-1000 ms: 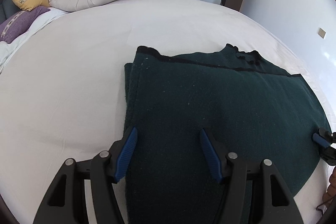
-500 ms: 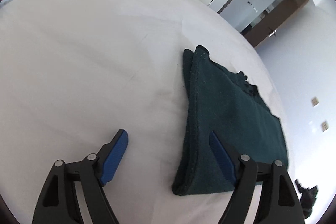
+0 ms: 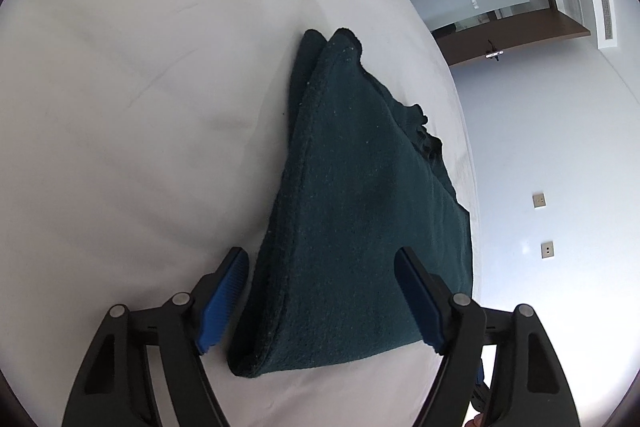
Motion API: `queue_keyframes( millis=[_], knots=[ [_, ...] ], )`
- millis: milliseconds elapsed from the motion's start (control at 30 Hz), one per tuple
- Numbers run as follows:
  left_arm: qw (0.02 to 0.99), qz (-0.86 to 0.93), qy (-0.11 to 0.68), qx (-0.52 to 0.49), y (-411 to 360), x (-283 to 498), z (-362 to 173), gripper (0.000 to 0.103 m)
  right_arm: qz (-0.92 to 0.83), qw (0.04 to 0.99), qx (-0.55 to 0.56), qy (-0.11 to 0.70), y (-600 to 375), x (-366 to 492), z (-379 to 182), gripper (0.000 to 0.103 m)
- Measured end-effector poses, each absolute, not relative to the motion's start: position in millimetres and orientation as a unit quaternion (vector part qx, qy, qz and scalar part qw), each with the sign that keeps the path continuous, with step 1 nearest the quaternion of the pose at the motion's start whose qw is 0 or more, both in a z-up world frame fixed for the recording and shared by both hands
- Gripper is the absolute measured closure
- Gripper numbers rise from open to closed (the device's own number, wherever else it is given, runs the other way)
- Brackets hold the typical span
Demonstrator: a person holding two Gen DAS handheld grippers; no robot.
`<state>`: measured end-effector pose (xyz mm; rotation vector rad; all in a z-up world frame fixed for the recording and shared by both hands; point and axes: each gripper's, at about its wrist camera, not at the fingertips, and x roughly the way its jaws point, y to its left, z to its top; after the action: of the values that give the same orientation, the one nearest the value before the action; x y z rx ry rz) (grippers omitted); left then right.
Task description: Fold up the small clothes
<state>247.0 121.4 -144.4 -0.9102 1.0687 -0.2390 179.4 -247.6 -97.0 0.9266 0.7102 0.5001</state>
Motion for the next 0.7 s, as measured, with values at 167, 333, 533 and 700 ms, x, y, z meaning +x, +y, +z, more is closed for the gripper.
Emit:
queue_keyframes(
  millis=[167, 333, 533, 700],
  knots=[
    [0.758, -0.11, 0.495, -0.41, 118, 250, -146, 0.031, 0.249, 0.798, 0.425, 0.347, -234, 181, -101, 0.03],
    [0.751, -0.135, 0.513, -0.392, 108, 256, -147, 0.035, 0.264, 0.789, 0.418, 0.364, -211, 193, -107, 0.03],
    [0.708, -0.159, 0.513, -0.459, 119, 255, -168, 0.077, 0.289, 0.784, 0.395, 0.381, -185, 209, -99, 0.03],
    [0.684, -0.165, 0.489, -0.516, 135, 247, -183, 0.089, 0.313, 0.782, 0.355, 0.405, -152, 234, -90, 0.03]
  ],
)
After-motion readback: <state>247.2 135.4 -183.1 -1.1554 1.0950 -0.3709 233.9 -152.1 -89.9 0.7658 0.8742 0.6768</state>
